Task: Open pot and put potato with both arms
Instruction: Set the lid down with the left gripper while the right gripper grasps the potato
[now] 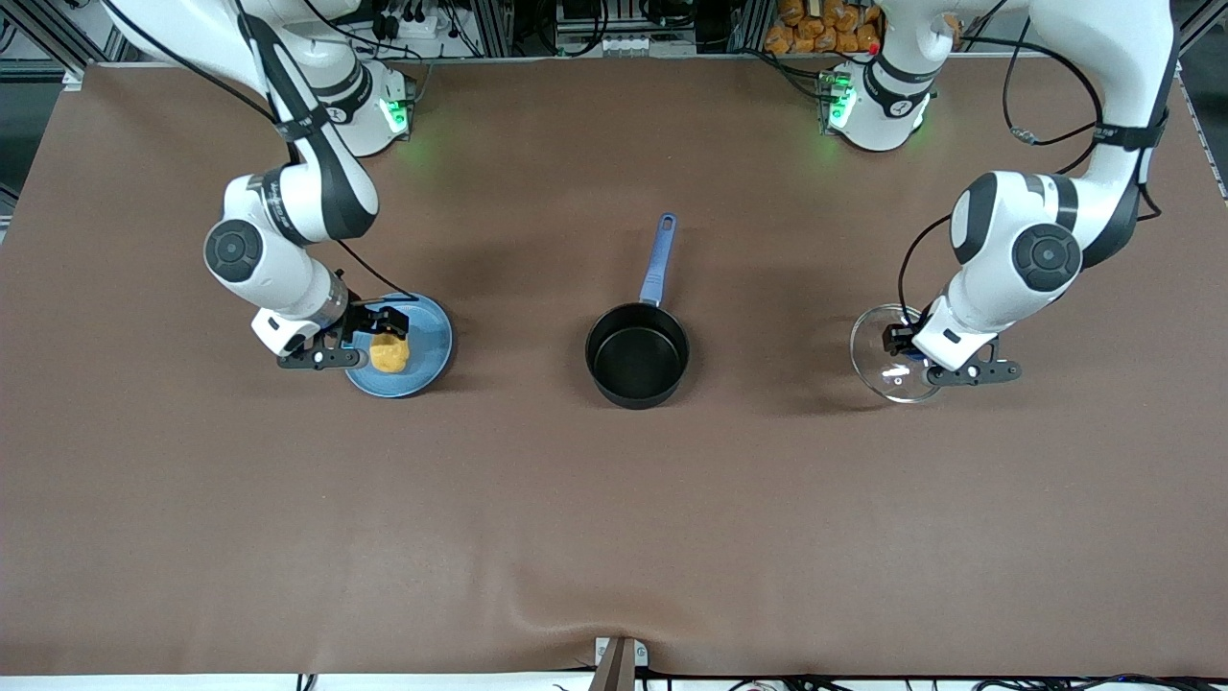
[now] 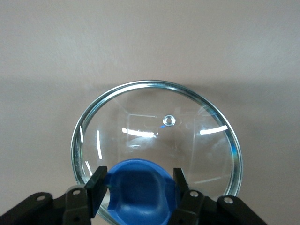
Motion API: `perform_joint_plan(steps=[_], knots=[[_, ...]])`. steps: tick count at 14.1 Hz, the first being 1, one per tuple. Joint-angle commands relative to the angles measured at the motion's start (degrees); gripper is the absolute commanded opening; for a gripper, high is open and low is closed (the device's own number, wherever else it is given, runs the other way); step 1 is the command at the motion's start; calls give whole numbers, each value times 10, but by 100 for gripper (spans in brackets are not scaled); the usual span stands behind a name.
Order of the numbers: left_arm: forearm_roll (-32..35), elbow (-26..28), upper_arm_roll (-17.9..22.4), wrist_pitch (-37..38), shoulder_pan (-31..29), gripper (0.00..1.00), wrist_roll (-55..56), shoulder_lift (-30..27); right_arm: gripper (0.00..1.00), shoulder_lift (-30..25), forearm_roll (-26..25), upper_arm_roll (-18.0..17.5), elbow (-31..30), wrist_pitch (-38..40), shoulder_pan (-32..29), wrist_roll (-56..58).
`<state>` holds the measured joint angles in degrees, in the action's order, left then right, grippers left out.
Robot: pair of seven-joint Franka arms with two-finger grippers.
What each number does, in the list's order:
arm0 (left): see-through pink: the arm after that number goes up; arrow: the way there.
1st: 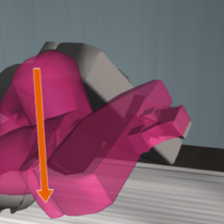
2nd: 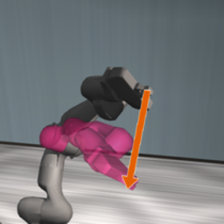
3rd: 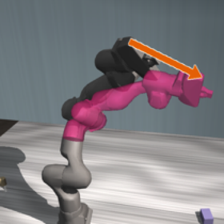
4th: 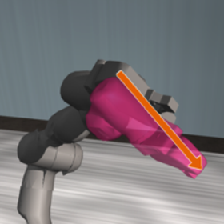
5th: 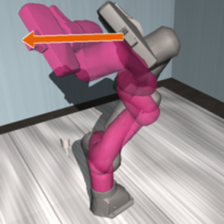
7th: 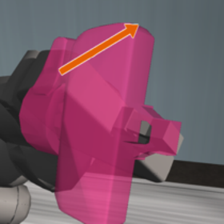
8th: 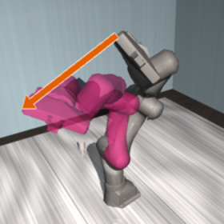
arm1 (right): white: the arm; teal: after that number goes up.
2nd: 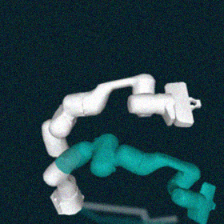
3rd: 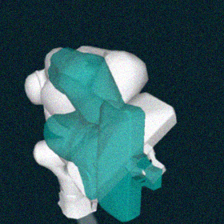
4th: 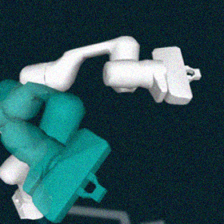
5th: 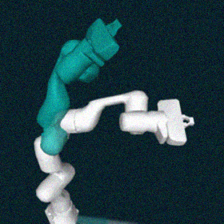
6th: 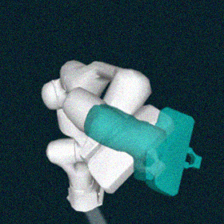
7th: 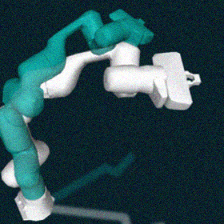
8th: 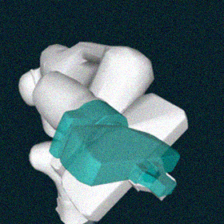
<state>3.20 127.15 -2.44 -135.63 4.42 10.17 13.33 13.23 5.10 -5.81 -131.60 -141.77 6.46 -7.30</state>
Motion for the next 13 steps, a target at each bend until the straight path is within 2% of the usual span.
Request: perform_joint_plan(steps=[1, 3, 4, 5, 6, 7, 8, 9, 10, 11, 13], knots=[[26, 1, -7, -22, -6, 9, -13, 27, 100, 23, -32, 4, -6, -41, -10, -4], [47, 1, -7, -35, -9, 19, -13, 51, 100, 41, -32, 4, -6, -65, -10, -7], [50, 0, -6, -44, -10, 31, -13, 56, 100, 50, -32, 4, -7, -78, -10, -7], [50, -1, -7, -46, -10, 68, -13, 57, 100, 61, -32, 4, -7, -91, -8, -11], [50, -1, -7, -46, -10, 100, -12, 55, 100, 72, -32, 4, -7, -111, -9, -19], [50, -4, -7, -45, -10, 100, -12, 52, 96, 81, -32, 4, -7, -122, -8, -21], [50, -8, -7, -44, -10, 100, -9, 49, 60, 83, -32, 4, -6, -122, -7, -20], [50, -21, -7, -39, -10, 100, -8, 42, 18, 80, -32, 3, -5, -115, -7, -22], [46, -36, -8, -12, -10, 100, -8, 28, 5, 74, -32, 0, -2, -113, -7, -34], [43, -61, -8, 32, -10, 100, -8, 10, 0, 66, -32, -4, 5, -94, -6, -62], [37, -139, -12, 143, -9, 100, -5, -20, 0, 50, -31, -22, 71, 36, 12, -124]])
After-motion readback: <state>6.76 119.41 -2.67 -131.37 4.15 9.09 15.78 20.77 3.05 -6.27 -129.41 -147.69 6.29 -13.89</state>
